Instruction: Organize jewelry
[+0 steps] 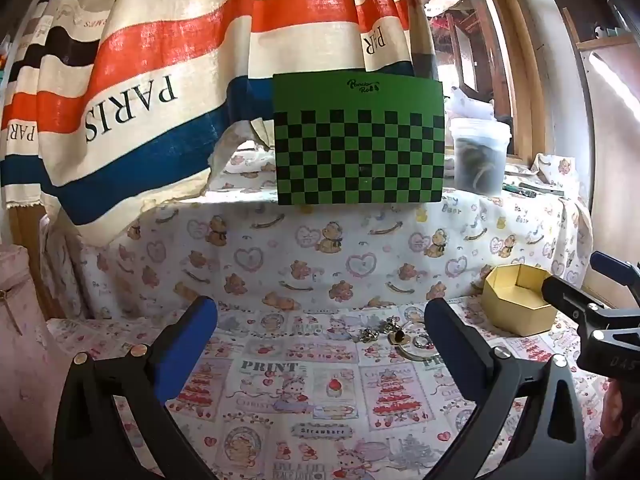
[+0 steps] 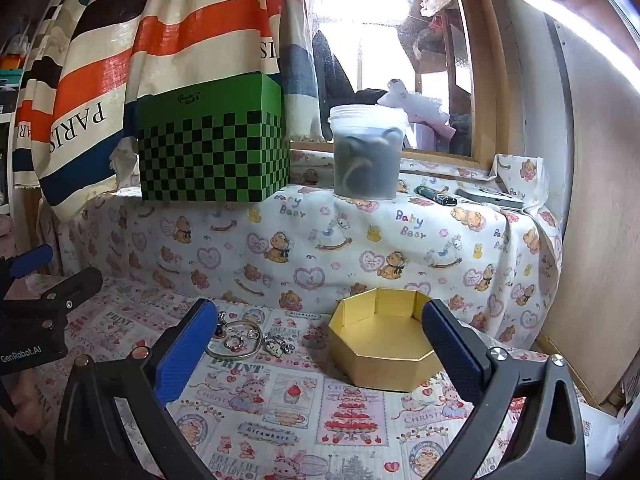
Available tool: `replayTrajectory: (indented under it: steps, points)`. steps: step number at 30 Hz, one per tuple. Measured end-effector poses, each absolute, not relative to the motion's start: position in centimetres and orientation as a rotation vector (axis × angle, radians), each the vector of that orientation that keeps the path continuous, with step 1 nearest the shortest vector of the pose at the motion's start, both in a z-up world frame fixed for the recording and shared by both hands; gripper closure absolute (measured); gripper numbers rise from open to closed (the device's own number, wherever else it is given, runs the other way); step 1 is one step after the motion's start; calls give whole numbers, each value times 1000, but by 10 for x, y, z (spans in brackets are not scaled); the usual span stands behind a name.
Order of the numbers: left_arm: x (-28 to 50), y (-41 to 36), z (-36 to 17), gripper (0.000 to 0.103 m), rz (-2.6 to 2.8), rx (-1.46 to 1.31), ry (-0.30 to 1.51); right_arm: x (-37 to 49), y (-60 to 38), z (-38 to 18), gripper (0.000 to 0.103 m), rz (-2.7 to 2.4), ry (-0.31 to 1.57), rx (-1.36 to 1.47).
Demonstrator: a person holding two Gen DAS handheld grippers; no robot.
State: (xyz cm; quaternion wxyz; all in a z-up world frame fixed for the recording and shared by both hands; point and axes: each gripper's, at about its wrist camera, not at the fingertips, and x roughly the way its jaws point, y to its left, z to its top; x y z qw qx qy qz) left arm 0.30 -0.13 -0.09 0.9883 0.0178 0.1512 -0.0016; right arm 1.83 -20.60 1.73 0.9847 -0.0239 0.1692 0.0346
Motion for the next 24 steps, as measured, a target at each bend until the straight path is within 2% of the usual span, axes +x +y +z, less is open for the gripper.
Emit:
replayTrajectory:
  steps: [24]
  points:
    - [0, 1, -1, 0, -31, 6, 288, 18, -207, 17, 0, 70, 338, -47]
